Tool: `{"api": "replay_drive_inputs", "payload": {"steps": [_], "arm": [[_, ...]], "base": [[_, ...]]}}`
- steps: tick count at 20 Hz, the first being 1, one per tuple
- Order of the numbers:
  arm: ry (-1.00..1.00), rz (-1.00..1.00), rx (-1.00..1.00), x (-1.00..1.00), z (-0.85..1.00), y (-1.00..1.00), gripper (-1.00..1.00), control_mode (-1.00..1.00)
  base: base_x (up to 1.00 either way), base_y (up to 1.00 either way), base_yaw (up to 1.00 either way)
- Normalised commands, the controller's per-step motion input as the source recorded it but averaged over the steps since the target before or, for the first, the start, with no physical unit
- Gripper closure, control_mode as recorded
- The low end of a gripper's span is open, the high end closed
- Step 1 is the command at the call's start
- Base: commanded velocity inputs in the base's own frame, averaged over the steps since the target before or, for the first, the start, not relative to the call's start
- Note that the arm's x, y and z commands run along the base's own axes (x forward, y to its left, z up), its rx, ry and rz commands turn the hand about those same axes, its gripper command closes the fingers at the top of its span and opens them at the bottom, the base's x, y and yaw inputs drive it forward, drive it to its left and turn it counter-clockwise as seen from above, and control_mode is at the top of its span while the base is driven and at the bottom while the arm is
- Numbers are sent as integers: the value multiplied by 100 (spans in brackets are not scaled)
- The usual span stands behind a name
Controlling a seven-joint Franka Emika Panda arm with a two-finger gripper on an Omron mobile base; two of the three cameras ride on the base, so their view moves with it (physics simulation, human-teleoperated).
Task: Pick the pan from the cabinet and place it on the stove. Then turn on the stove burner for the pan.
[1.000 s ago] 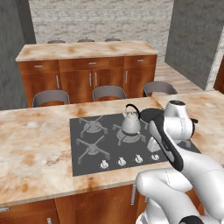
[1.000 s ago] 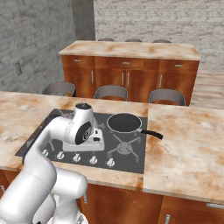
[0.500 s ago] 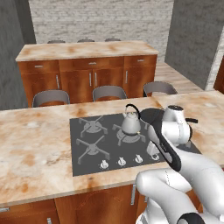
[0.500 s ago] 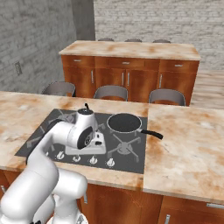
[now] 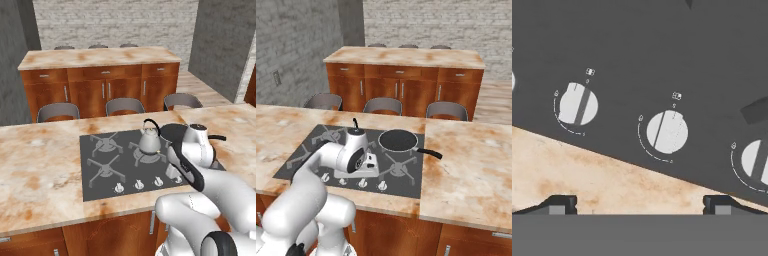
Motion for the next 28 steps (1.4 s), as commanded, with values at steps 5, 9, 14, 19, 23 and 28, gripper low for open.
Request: {"api": "replay_drive_inputs", "payload": {"steps": [5,9,14,19,23,28], "arm": [[0,0,0,24,-15,0,-100,-100],[1,-1,0,12,-17,0,-100,-100],[3,-4,0,4,-17,0,-100,-100],[5,-5,0,7,-17,0,-100,-100],[2,-3,0,12,-12,0,-100,-100],[1,-1,0,9,-12,0,-100,-100]], "base": [[0,0,0],[0,0,0],[0,0,0],[0,0,0],[0,0,0],[0,0,0]]}}
